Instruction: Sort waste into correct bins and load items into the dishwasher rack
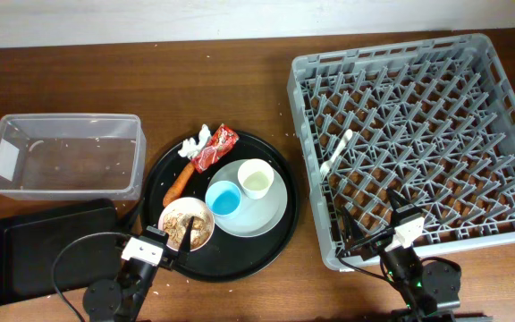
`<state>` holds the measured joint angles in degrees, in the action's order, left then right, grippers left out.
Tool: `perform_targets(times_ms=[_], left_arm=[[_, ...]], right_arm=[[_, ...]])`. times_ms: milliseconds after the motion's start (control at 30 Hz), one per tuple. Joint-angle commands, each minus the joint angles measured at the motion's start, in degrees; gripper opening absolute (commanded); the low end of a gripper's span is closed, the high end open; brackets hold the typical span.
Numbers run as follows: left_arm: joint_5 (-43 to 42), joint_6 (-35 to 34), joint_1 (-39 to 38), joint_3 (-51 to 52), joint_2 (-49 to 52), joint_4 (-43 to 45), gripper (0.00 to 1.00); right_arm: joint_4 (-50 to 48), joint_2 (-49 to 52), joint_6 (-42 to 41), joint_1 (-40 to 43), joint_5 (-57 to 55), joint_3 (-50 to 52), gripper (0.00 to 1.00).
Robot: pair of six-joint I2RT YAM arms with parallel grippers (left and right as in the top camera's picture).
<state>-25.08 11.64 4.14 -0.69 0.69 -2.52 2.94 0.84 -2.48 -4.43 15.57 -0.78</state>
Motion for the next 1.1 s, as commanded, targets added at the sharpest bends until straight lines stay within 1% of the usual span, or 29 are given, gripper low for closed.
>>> perform_targets(times_ms=[0, 1067], left_arm=[[-0.2, 0.5, -1.6, 0.2, 0.0, -0.3, 0.99], [0.8, 0.5, -1.6, 0.2, 0.0, -0.3, 0.99]], right_arm=[[0.0, -0.4, 0.3, 0.3, 0.3, 0.5, 0.99], [0.0, -0.4, 0.4, 0.3, 0.3, 0.5, 0.99]])
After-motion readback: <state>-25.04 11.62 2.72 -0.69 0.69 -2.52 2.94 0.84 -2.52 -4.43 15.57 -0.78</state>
